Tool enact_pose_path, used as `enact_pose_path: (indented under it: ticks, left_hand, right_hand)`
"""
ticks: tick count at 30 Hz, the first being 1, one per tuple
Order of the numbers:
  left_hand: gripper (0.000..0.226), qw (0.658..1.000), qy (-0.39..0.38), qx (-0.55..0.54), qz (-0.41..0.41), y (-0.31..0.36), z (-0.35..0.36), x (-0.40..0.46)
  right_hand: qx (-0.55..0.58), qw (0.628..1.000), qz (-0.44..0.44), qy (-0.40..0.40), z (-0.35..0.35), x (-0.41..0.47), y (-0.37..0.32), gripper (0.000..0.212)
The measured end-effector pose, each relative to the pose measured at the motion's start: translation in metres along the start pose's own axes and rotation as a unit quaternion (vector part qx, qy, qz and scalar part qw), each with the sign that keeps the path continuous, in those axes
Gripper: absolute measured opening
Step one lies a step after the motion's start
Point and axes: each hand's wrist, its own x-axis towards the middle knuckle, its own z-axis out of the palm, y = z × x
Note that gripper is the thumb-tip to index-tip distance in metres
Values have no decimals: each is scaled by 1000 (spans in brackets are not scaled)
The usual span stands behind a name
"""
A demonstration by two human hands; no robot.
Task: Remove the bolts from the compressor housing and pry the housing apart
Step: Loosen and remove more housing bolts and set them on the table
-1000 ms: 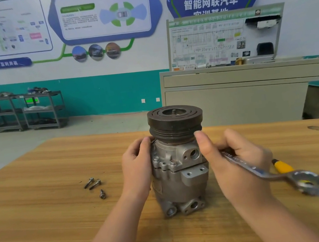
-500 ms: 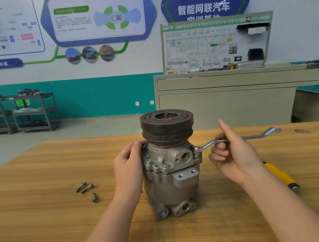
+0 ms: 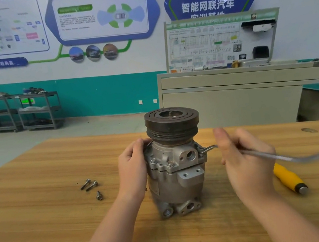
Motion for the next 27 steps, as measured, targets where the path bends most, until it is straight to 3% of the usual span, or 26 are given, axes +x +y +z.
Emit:
enact_pose_path:
  ticks: [3, 5, 7, 9, 12, 15, 17, 19, 22, 25, 27]
  left_hand:
    - [48, 998, 25, -23, -44, -2, 0, 2]
    - [53, 990, 50, -88, -97, -2, -1, 4]
    - [55, 975, 63, -155, -146, 0, -3, 7]
    - [56, 963, 69, -195, -176, 0, -4, 8]
    - [55, 950, 70, -229, -202, 1, -5, 8]
    - [54, 943, 68, -247, -212, 1, -6, 8]
    - [53, 943, 67, -247, -213, 1, -6, 7]
    - [49, 946, 66, -237, -212, 1, -6, 8]
    - [39, 963, 60, -187, -182, 2, -4, 9]
    - [27, 987, 55, -98, -111, 4, -2, 5]
    - [25, 996, 42, -49, -63, 4, 0, 1]
  right_hand:
    - [-81, 986, -145, -7, 8, -4, -9, 50]
    - [-78, 987, -138, 4, 11, -7, -9, 46]
    - [-1, 999, -52, 13, 9, -6, -4, 46]
    - [99, 989, 100, 41, 5, 0, 5, 43]
    - [229, 928, 292, 42, -1, 14, 29, 46]
    - [305, 848, 429, -63, -5, 27, 52, 42]
    - [331, 794, 496, -122, -4, 29, 59, 32]
    - [337, 775, 522, -116, -1, 27, 62, 28]
    - [341, 798, 494, -51, -1, 25, 58, 32]
    - [314, 856, 409, -41, -6, 26, 42, 49]
    - [246, 908, 337, -42, -9, 25, 29, 43]
